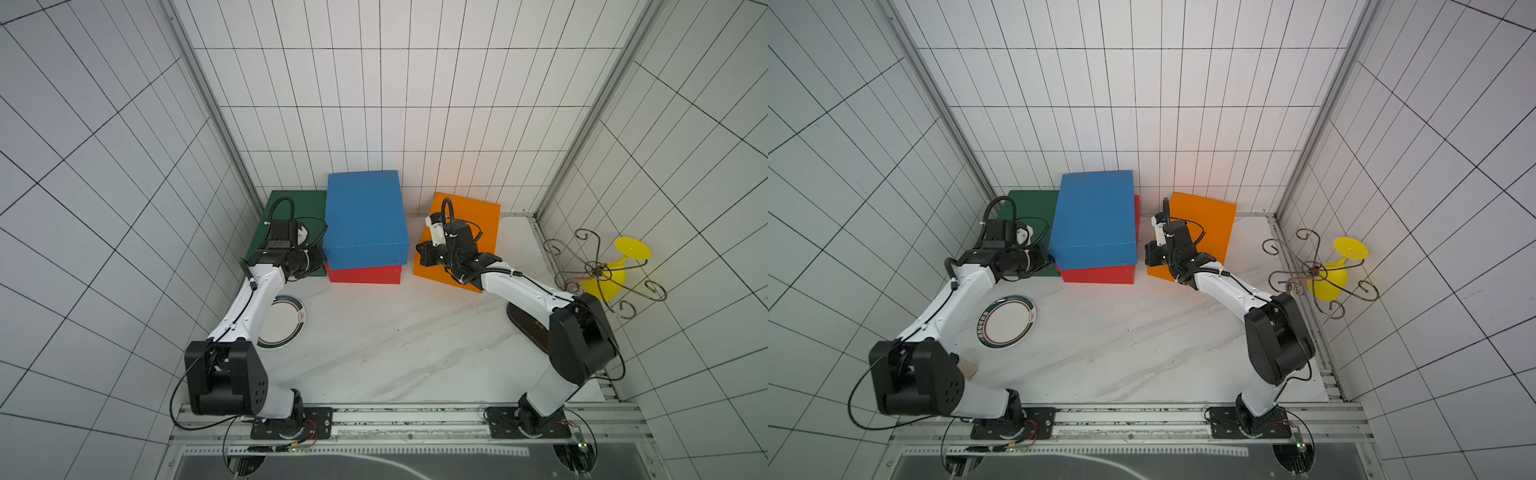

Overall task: Stack the shoeboxes
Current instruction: Adjust the shoebox at the center of the board, then move the shoeboxes to the center of the board.

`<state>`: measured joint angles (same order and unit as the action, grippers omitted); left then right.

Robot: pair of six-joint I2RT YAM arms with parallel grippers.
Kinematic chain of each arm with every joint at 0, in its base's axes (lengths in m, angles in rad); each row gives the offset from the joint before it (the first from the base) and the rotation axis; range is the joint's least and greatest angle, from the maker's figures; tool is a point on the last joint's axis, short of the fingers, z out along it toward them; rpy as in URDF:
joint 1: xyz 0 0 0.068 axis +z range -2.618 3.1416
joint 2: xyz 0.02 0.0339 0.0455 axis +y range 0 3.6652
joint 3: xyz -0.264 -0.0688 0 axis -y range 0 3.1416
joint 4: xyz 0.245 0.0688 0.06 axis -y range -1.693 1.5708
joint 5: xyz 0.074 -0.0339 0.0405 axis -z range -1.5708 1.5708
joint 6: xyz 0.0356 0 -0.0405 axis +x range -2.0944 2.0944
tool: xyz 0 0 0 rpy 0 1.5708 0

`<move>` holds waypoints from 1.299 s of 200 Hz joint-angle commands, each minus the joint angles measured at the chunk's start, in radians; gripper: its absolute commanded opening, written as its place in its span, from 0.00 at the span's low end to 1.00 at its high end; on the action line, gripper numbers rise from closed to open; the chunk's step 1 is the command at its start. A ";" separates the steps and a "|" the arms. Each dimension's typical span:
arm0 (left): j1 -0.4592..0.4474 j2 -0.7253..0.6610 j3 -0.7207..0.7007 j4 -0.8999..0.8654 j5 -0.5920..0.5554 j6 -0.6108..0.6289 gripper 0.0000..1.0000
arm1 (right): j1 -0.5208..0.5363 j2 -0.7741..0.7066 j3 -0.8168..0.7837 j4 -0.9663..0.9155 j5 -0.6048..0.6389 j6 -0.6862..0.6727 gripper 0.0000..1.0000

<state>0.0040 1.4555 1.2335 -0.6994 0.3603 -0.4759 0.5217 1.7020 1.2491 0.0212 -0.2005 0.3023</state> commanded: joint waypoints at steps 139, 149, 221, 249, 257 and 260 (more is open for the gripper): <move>0.058 0.136 -0.061 0.167 -0.129 -0.112 0.00 | 0.016 0.048 0.067 0.013 -0.056 -0.036 0.00; 0.063 0.136 -0.078 0.186 -0.122 -0.115 0.00 | 0.005 0.058 0.067 0.022 -0.075 -0.033 0.00; 0.095 0.188 -0.147 0.350 0.007 -0.160 0.00 | -0.008 0.156 0.123 0.029 -0.126 -0.014 0.00; 0.103 0.200 -0.171 0.438 0.046 -0.192 0.00 | -0.008 0.190 0.139 0.040 -0.147 0.001 0.00; 0.105 0.205 -0.176 0.458 0.053 -0.199 0.00 | -0.008 0.199 0.141 0.045 -0.152 0.004 0.00; 0.105 0.206 -0.178 0.465 0.055 -0.202 0.00 | -0.008 0.202 0.143 0.047 -0.154 0.006 0.00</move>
<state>0.1013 1.6398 1.0737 -0.3519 0.3725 -0.6399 0.5129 1.8786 1.2854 0.0357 -0.3229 0.2916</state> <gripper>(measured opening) 0.047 0.049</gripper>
